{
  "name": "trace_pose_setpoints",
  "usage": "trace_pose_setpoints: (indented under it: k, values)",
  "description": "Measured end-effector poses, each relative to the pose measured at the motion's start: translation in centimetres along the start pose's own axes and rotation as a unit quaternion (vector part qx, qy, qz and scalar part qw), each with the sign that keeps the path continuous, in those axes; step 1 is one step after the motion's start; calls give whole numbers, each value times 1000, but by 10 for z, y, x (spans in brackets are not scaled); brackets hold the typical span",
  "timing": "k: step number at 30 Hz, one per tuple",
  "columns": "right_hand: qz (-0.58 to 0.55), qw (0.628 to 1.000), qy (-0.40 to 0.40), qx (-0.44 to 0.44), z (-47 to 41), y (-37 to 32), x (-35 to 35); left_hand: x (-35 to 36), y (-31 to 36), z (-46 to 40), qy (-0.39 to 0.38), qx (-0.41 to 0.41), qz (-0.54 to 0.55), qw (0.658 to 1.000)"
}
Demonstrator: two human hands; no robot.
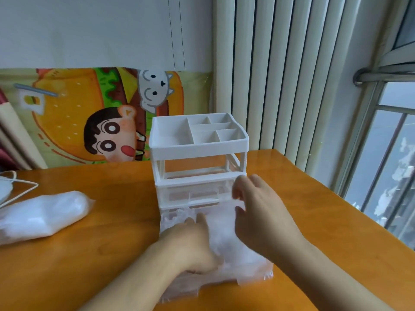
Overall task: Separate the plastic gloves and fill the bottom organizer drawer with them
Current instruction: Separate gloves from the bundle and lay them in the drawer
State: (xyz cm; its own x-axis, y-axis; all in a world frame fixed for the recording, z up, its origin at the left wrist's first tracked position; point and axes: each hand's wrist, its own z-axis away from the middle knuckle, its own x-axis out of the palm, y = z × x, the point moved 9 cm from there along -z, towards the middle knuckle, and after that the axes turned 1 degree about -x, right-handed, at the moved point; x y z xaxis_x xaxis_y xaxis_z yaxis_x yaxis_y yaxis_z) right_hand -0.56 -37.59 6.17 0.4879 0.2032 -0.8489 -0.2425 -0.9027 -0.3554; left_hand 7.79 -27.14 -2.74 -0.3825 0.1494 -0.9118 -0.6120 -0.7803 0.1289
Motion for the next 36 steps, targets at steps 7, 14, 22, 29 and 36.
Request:
trace_pose_setpoints:
  k: [7,14,22,29,36]
  values:
    - [96,933,-344,-42,10,-18,68,4,-2,-2,9,25,28,999]
    - [191,881,-433,-17,8,-1,83,3,-15,-7,68,0,92,993]
    - [204,856,-474,-7,5,-11,86,-4,-31,-6,55,-37,211,975]
    - [257,820,-511,-35,5,-30,109,-24,-33,19,20,-35,137,990]
    - [283,817,-499,-52,5,-38,109,-36,0,24,20,34,-37,999]
